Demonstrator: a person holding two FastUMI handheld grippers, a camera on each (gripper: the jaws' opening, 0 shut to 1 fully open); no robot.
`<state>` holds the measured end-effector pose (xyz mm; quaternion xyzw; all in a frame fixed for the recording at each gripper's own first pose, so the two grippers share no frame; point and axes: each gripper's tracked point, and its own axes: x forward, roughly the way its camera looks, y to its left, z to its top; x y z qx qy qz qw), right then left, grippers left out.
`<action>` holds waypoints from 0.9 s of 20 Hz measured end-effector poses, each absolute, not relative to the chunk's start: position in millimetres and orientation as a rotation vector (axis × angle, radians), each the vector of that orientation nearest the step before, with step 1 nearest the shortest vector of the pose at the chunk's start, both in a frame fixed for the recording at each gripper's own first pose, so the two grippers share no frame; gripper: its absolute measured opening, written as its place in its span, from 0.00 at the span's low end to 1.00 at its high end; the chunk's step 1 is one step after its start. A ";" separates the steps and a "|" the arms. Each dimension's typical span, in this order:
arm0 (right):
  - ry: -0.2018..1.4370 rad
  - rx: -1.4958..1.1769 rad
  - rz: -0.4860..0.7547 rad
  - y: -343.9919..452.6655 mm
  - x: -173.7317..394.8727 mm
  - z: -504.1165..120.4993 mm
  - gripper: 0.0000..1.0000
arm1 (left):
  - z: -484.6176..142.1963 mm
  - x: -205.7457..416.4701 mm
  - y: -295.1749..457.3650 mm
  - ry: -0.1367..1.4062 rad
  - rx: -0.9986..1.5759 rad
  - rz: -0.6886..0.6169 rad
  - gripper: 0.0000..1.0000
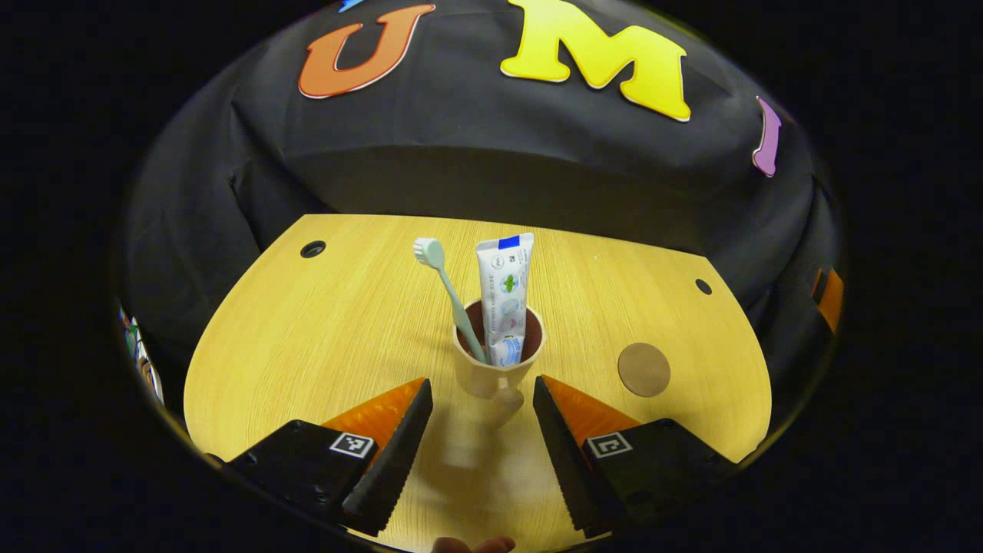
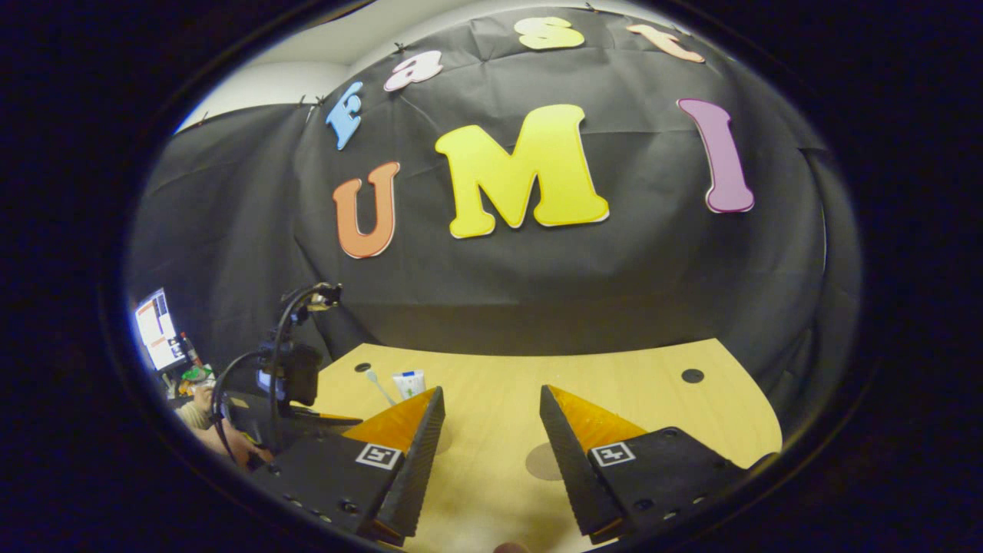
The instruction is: Put the toothbrush and toothpaste on the desktop into the cup, then pick up the cup and place it on the coaster on the desktop.
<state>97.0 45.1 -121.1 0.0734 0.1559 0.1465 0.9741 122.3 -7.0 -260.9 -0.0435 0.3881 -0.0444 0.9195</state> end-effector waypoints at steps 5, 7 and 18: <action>0.346 0.193 0.260 22.8 88.3 -113.1 0.76 | -289.6 121.7 -9.5 0.986 -0.088 -0.114 0.86; 0.354 0.204 0.253 17.6 86.3 -114.8 0.76 | -290.0 123.9 -13.5 1.003 -0.065 -0.122 0.85; 0.421 0.234 0.255 3.0 91.5 -124.9 0.77 | -295.1 145.6 -24.3 1.144 -0.024 -0.112 0.80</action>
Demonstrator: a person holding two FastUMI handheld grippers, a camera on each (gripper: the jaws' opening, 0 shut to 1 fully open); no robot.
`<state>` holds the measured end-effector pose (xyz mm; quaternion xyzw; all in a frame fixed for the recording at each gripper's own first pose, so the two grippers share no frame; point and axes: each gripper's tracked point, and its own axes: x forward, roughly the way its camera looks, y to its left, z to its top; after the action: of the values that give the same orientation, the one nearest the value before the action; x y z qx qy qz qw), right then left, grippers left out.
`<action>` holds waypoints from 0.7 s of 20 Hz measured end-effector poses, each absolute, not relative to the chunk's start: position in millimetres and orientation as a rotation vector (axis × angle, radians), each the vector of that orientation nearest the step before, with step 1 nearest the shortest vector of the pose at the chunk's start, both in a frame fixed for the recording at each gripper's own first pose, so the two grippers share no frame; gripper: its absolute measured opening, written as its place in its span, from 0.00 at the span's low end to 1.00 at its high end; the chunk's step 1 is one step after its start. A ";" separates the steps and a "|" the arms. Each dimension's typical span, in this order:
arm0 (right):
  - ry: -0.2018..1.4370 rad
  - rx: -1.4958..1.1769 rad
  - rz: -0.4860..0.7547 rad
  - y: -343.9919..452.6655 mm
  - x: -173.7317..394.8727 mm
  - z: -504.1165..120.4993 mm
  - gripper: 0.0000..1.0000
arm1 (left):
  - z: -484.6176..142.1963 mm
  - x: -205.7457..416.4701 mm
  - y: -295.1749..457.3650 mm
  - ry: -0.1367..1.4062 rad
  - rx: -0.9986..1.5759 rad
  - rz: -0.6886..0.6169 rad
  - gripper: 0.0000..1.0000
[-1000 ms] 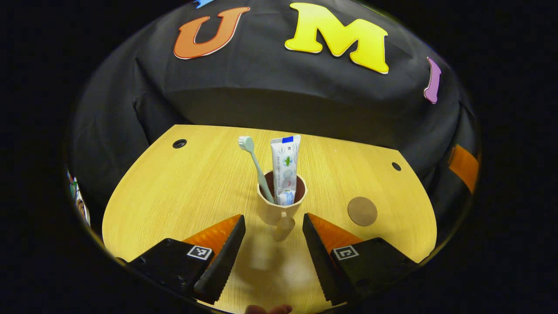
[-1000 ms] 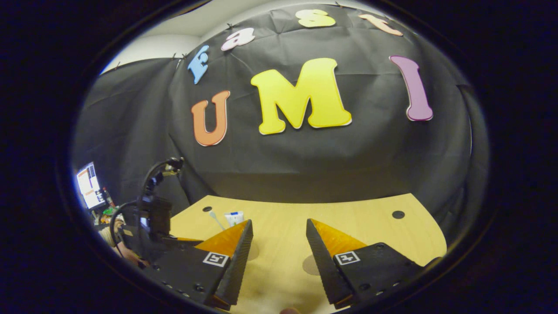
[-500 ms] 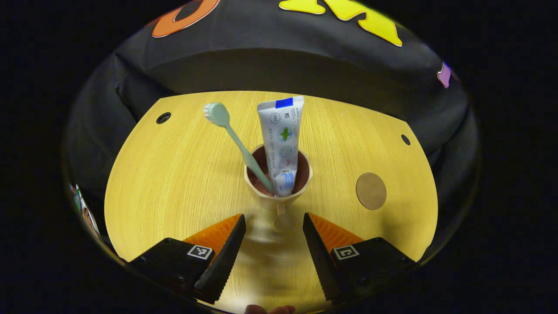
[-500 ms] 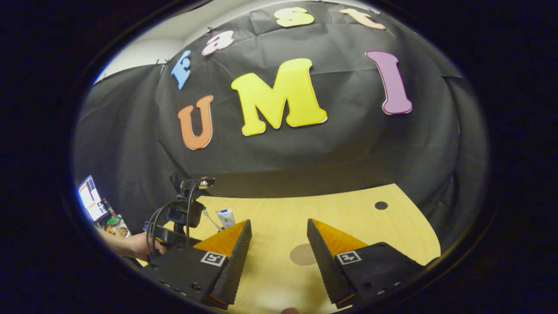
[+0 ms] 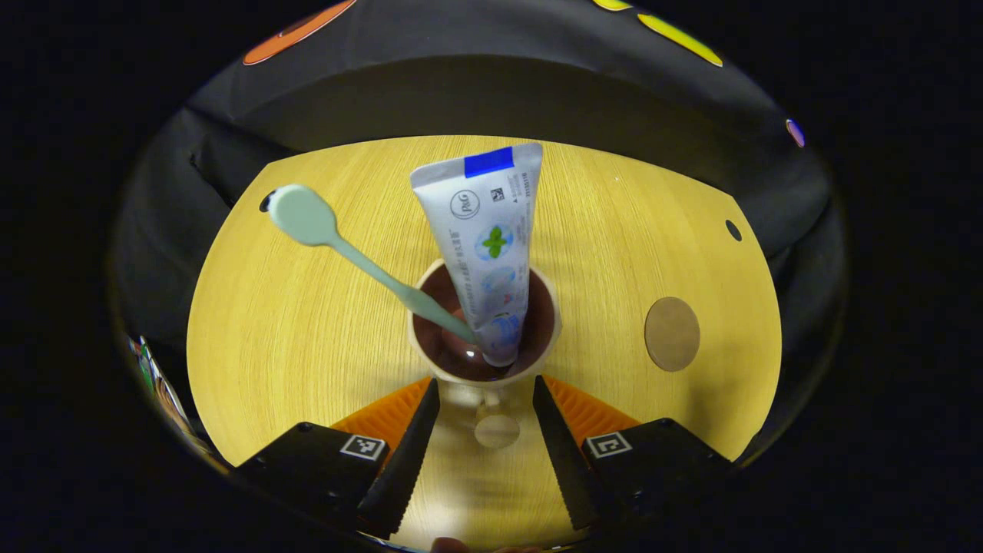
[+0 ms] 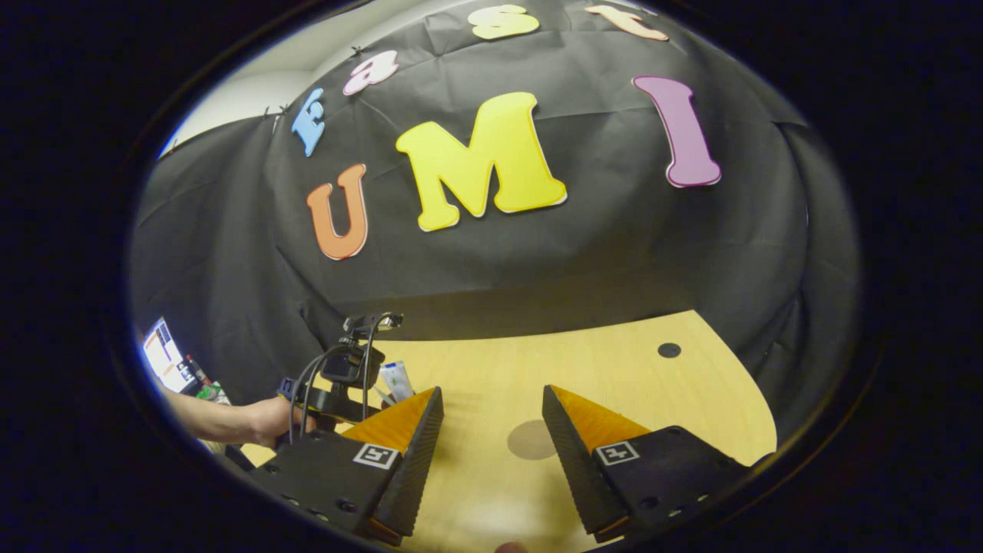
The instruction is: Put the toothbrush and toothpaste on the desktop into the cup, then pick up the cup and place it on the coaster on the desktop.
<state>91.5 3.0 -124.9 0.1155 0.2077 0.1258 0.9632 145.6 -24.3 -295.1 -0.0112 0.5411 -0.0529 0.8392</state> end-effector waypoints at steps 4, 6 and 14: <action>0.430 0.246 0.240 -2.8 94.2 -127.0 0.78 | -293.1 150.2 -25.2 1.186 -0.006 -0.100 0.61; 0.435 0.247 0.236 -5.0 95.1 -128.7 0.77 | -288.8 152.6 -30.1 1.199 -0.004 -0.105 0.48; 0.453 0.250 0.219 -9.7 92.5 -134.3 0.81 | -255.9 169.5 -45.3 1.197 -0.008 -0.087 0.25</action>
<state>92.5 -9.7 -134.3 0.1234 0.2237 0.1080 0.9608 169.5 -45.3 -255.9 -0.0036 0.5634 -0.0411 0.8252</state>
